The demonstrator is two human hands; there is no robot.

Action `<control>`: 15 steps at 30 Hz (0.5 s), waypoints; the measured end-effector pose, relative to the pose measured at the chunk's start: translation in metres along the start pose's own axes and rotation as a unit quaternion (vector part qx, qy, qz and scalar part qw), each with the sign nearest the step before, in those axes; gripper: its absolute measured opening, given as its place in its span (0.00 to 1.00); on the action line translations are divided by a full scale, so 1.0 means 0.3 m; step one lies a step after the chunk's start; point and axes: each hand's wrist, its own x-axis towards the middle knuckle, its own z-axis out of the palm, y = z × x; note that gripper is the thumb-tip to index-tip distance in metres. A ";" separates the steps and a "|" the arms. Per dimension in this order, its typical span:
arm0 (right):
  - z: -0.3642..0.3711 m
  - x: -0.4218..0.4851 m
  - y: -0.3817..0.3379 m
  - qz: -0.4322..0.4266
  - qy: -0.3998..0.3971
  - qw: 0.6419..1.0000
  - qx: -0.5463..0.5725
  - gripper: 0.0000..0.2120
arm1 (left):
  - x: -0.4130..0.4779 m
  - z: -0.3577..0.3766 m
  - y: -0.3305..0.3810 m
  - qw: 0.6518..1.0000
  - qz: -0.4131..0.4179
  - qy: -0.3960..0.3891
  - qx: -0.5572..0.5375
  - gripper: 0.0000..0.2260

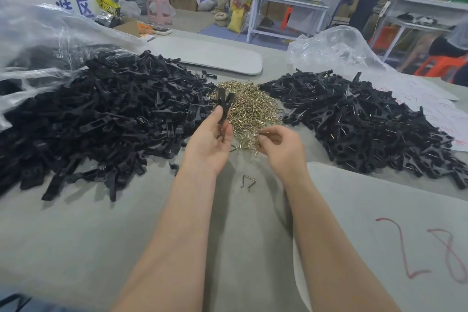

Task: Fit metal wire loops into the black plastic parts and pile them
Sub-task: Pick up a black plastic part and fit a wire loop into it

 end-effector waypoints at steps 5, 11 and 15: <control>-0.020 0.002 0.002 -0.037 -0.001 0.999 -0.032 0.04 | -0.005 0.006 0.000 0.998 -0.044 -0.007 -0.038 0.02; -0.036 0.006 0.007 -0.050 -0.037 0.989 -0.133 0.09 | 0.005 0.000 -0.012 0.998 -0.068 -0.006 -0.018 0.02; -0.027 0.003 0.002 -0.020 -0.019 0.996 -0.086 0.09 | 0.016 -0.008 -0.024 0.996 -0.070 0.005 0.049 0.03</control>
